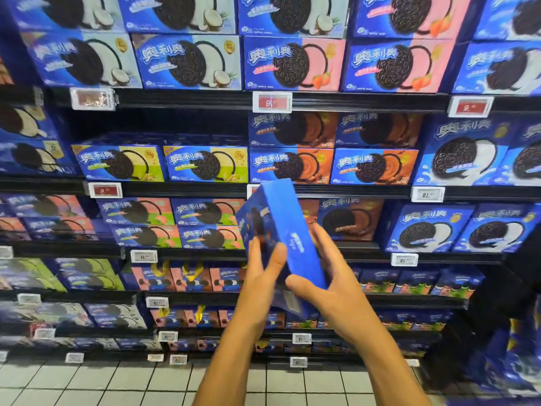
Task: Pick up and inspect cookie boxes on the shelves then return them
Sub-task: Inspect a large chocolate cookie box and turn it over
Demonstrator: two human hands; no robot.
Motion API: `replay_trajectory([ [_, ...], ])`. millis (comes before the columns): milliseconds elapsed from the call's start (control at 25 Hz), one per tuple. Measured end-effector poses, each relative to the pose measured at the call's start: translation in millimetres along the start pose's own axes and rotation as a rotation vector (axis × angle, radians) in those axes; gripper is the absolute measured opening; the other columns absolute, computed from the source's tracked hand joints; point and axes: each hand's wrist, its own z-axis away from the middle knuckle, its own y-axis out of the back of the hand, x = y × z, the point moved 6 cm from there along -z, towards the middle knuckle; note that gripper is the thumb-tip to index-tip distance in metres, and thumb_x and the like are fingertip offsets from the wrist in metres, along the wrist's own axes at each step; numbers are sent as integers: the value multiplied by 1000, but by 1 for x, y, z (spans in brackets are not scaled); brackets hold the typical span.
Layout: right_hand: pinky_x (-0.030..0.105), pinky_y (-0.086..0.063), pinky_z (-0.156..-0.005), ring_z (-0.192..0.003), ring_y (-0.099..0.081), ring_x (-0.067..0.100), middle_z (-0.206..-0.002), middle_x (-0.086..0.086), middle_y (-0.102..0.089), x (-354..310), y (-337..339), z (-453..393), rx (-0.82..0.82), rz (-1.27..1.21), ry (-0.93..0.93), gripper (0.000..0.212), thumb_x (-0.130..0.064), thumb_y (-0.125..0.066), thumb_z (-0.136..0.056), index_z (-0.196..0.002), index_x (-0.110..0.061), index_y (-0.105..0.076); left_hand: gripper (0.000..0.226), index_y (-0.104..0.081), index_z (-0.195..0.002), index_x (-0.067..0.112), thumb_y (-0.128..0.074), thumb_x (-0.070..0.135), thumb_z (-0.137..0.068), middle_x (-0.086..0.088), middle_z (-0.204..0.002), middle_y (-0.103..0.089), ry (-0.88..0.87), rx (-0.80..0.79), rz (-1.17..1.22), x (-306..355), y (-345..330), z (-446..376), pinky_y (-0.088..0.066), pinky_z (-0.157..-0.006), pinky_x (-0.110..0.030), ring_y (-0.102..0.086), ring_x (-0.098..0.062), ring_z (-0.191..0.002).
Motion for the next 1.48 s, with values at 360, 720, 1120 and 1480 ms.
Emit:
replay_trajectory([
  [360,27,-47,-105,-133,-52,4,-140,-13,-60,17,-5,-5,-91,-181,-47,40,-19,-42,-104,-143,-24,-48,76,-70,-120,17,-84,61,-59,-14,-118,-70,171,-123,448,-14,19,4,-58,-77,-40,-70,-27,-96],
  [720,37,-49,-104,-125,-58,9,-138,-13,-59,55,38,-12,201,2,-309,76,-66,-61,-80,-146,-31,-46,36,-77,-92,37,-45,51,-97,17,-90,-76,-118,159,542,-8,76,8,-60,-64,-29,-74,-8,-76],
  [1120,40,-53,-92,-113,-68,23,-121,2,-72,46,41,-8,208,-225,-144,39,-52,-56,-92,-124,-32,-67,41,-75,-114,25,-45,48,-98,-1,-115,-74,133,29,522,-13,89,-8,-60,-74,-38,-72,-20,-99],
  [1480,13,-52,-84,-123,-60,3,-137,-16,-62,53,49,-2,315,-217,-86,59,-50,-60,-88,-145,-37,-49,55,-49,-142,28,-63,28,-89,2,-132,-65,6,60,348,-11,92,-15,-59,-78,-29,-66,-18,-114],
])
